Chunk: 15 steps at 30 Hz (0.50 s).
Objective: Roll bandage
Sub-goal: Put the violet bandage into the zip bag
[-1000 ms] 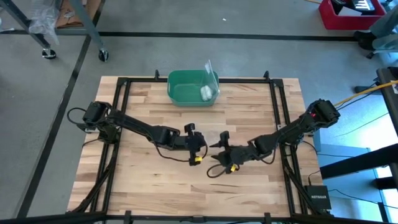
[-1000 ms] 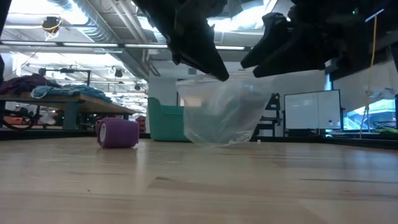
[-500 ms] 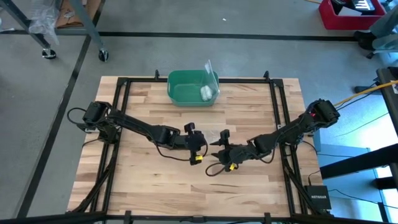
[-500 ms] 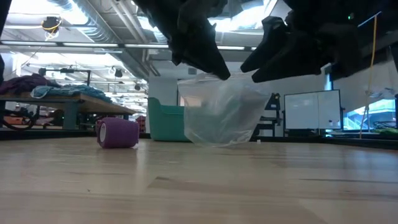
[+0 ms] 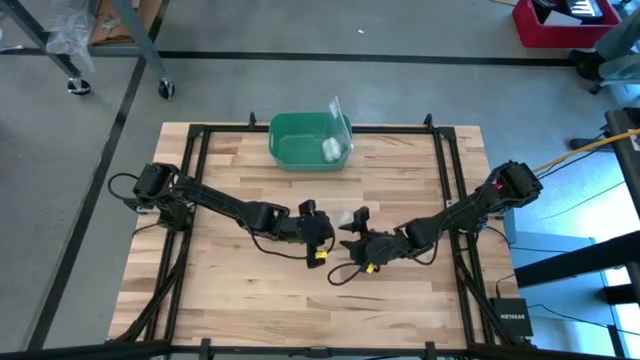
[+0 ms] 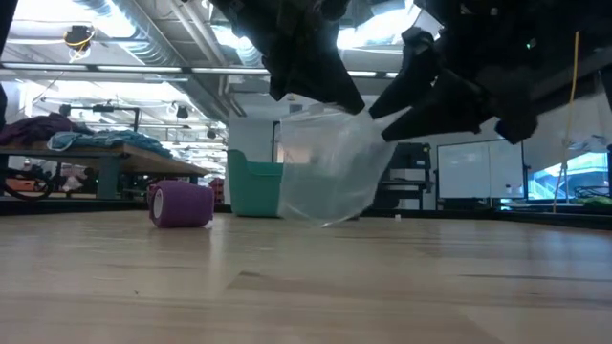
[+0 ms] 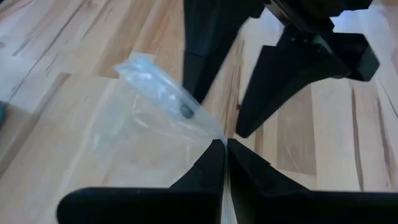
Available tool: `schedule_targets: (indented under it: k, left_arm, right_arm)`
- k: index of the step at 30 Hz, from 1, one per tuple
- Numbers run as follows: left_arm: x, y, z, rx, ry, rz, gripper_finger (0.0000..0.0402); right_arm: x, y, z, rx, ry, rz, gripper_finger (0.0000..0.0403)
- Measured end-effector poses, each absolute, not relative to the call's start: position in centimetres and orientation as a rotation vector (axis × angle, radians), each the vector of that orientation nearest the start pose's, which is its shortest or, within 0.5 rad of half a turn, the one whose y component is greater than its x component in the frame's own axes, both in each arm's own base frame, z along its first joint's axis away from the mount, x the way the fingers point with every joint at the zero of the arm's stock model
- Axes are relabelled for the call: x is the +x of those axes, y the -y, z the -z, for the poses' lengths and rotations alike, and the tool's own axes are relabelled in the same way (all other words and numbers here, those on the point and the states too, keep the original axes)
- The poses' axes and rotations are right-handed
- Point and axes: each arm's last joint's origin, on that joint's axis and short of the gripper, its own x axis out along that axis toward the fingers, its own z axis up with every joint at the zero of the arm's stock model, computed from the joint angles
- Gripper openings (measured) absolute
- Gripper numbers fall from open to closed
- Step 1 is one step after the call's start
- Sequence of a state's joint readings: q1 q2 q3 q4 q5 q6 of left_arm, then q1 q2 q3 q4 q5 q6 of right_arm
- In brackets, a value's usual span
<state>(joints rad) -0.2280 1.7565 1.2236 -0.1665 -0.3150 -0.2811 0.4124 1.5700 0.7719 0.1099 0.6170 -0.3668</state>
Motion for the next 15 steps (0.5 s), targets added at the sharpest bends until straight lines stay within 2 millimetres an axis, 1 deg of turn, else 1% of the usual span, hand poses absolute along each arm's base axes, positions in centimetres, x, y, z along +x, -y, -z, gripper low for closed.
schedule_targets:
  k: [3, 6, 11, 15]
  left_arm:
    - [37.53, 7.8, -22.89, -0.083, -0.654, -0.175, 0.0008]
    - [37.52, 7.81, -22.88, -0.083, -0.656, -0.174, 0.0008]
    - [37.51, 7.83, -22.87, -0.083, -0.657, -0.173, 0.0008]
    - [37.5, 7.85, -22.86, -0.083, -0.659, -0.171, 0.0008]
  right_arm:
    - [28.7, -10.65, -17.85, -0.719, -0.611, 0.117, 0.0227]
    - [28.87, -10.53, -17.93, -0.706, -0.601, 0.1, 0.0227]
    - [29.1, -10.53, -17.28, -0.695, -0.617, 0.037, 0.0227]
    - [29.07, -10.79, -17.09, -0.703, -0.622, -0.056, 0.0227]
